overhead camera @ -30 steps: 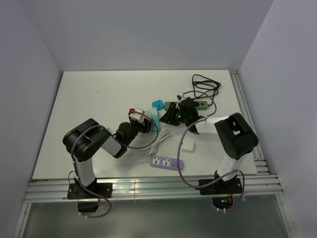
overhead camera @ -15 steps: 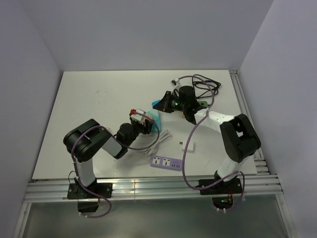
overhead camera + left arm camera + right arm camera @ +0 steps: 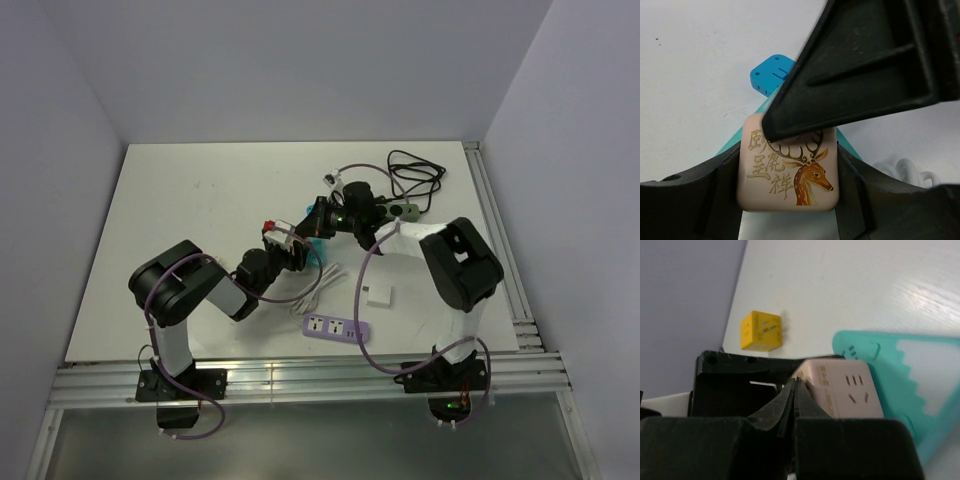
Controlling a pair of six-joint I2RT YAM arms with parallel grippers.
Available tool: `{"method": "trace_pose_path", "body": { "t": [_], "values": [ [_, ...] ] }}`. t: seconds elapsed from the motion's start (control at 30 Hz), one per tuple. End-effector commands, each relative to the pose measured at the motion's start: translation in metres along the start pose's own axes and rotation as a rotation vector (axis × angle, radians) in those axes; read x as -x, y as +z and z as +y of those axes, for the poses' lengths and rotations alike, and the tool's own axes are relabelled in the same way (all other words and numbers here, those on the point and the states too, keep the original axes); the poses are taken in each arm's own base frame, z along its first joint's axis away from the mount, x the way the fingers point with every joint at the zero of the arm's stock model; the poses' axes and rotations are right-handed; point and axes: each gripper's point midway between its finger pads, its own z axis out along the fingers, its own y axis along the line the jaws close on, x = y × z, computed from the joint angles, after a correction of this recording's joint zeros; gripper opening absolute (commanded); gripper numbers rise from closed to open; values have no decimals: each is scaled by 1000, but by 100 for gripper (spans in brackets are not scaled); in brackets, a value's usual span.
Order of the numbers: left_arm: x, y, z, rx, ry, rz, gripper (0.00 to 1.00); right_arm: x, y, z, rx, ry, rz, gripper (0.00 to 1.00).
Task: Insert the plug
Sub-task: Insert the plug into the socket.
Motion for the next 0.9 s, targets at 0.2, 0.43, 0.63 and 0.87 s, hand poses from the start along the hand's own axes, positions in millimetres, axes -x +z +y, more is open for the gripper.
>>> {"method": "trace_pose_path", "body": {
  "t": [0.2,0.43,0.63,0.87],
  "values": [
    [-126,-52,12,30,50,460,0,13,1,9,-11,-17,-3,0],
    [-127,-51,12,35,50,467,0,46,-30,56,26,-84,-86,0],
    [-127,-51,12,34,52,469,0,38,-43,68,60,-107,-109,0],
    [-127,-51,12,32,53,468,0,-32,0,-23,-59,16,58,0]
  ]
}}
